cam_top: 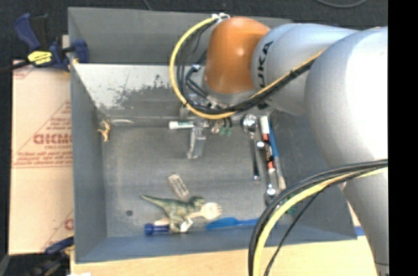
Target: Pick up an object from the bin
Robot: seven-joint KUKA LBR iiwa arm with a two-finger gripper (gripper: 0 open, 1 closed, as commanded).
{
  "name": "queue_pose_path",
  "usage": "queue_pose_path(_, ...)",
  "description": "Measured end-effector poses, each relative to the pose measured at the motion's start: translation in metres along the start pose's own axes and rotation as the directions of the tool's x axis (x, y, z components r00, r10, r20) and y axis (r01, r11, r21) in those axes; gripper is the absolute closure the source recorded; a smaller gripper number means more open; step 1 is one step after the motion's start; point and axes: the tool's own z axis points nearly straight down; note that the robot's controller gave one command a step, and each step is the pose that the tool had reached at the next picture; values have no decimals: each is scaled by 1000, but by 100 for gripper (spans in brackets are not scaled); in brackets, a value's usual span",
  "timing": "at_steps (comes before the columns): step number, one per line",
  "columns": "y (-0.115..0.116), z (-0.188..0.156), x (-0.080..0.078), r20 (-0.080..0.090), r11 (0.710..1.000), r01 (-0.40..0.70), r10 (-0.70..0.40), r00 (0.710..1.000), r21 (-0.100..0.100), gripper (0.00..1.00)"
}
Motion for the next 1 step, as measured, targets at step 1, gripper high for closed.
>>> queue_pose_path(1,8,-76,-4,13,998,-63,63,998,-1,0)
